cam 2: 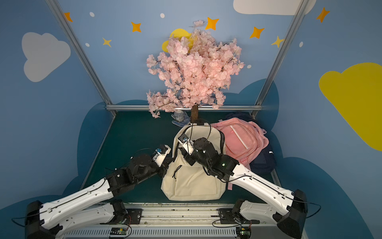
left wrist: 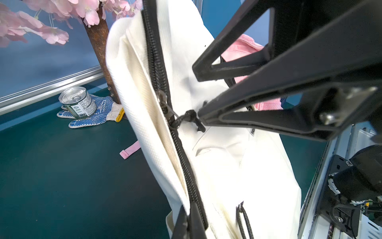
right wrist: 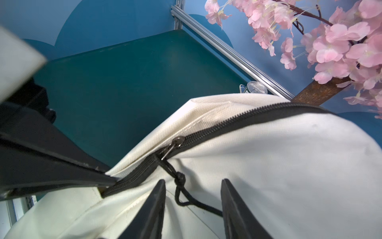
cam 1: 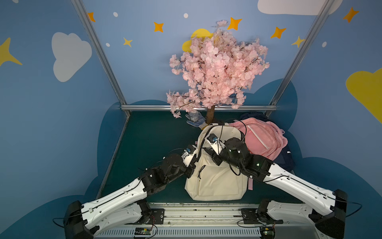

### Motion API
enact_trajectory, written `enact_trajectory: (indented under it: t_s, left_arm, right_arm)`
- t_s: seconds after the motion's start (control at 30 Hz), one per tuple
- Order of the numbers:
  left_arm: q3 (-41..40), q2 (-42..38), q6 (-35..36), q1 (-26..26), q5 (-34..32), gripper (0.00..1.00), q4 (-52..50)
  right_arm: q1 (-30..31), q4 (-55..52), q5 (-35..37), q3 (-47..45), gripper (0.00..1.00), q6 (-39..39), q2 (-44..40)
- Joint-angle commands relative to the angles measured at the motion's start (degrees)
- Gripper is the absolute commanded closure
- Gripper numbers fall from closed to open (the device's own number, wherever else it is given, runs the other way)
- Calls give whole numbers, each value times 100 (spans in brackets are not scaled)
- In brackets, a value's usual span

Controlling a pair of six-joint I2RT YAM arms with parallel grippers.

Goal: Zip up the backpack
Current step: Zip the zipper on the backpack.

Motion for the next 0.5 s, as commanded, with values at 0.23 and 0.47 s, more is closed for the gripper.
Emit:
enact_trajectory:
  t_s: [0.23,0.47]
  left_arm:
    - [-11,-184,89,-41,317,97,362]
    - [-1,-209,81,-50,497,98,344]
  right_arm:
    - [103,-123,-560,-9,48,-392,-95]
    - [108,-29,-496,312,64,-382,631]
